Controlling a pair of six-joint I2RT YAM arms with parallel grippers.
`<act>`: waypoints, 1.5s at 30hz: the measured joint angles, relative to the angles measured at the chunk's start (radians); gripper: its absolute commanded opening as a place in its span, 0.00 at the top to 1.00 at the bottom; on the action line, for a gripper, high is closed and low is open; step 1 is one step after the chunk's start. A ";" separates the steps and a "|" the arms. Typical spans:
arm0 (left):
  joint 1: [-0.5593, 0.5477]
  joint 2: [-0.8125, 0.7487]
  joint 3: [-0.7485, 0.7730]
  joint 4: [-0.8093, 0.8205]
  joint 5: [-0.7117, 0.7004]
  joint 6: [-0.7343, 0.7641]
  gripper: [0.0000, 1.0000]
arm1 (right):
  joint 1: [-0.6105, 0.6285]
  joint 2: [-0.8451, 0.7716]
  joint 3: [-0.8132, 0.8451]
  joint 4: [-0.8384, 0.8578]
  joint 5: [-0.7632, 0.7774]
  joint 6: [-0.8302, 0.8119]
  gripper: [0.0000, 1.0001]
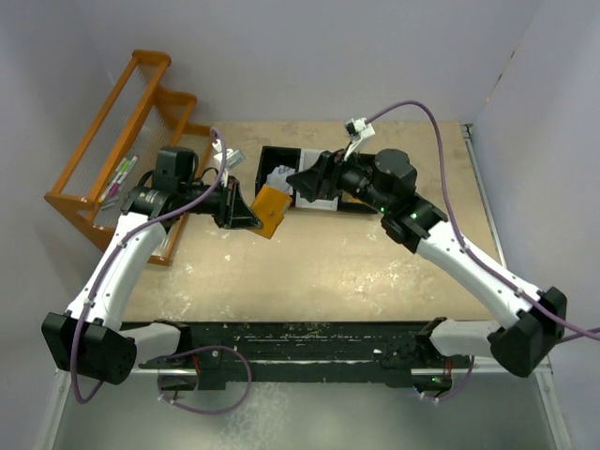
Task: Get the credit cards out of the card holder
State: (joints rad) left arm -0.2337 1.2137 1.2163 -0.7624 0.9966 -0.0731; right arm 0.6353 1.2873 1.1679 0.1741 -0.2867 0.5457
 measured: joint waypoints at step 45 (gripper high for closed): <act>0.089 0.051 0.000 0.001 -0.096 -0.072 1.00 | 0.413 0.277 0.224 -0.232 0.563 -0.366 0.58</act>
State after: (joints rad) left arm -0.1444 1.2652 1.2163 -0.7612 0.9009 -0.1448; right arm 1.0481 1.5646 1.3922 -0.0574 0.2768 0.1795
